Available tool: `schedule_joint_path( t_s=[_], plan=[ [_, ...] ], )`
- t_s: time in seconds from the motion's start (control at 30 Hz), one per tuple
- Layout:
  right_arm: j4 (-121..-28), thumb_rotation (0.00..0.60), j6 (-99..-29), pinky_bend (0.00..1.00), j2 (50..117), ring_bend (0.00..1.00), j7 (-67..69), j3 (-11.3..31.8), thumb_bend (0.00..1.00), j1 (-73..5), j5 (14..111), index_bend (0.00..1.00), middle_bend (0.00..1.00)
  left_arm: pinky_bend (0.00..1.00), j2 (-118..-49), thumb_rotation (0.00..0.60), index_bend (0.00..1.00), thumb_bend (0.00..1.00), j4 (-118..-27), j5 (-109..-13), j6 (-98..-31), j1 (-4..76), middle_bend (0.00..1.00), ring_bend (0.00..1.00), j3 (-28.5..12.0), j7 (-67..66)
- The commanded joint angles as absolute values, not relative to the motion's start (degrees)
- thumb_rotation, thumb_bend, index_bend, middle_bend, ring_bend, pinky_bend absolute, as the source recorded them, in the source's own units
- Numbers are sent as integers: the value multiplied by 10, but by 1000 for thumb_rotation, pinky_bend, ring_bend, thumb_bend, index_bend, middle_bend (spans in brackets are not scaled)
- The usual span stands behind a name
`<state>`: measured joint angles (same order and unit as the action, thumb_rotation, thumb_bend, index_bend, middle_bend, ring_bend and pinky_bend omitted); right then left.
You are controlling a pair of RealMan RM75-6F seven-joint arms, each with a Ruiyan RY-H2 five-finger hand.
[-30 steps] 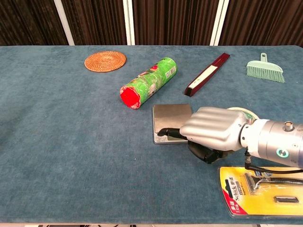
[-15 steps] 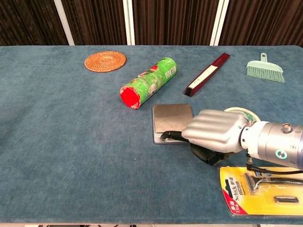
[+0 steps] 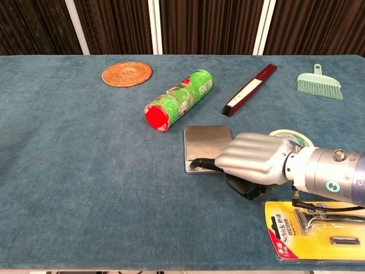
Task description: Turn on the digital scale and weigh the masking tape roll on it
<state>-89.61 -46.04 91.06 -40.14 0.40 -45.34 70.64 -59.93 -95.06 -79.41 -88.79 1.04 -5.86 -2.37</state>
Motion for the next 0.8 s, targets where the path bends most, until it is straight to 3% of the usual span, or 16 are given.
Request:
schedule_joint_path(
  t_s=[0.03, 0.33, 0.8],
  plan=[
    [-895, 600, -461, 725, 912, 797, -402, 3, 842, -455, 706, 46, 758, 0, -599, 600, 50, 43, -950, -794, -888, 10, 0, 0, -59, -24],
    [-894, 600, -463, 726, 914, 797, -405, 0, 842, -459, 701, 54, 758, 0, -599, 600, 50, 43, -950, -793, -889, 10, 0, 0, -59, -22],
    [-887, 600, -464, 726, 918, 797, -417, -10, 842, -462, 692, 253, 758, 0, -599, 600, 50, 43, -950, -792, -888, 10, 0, 0, -59, -25]
  ],
)
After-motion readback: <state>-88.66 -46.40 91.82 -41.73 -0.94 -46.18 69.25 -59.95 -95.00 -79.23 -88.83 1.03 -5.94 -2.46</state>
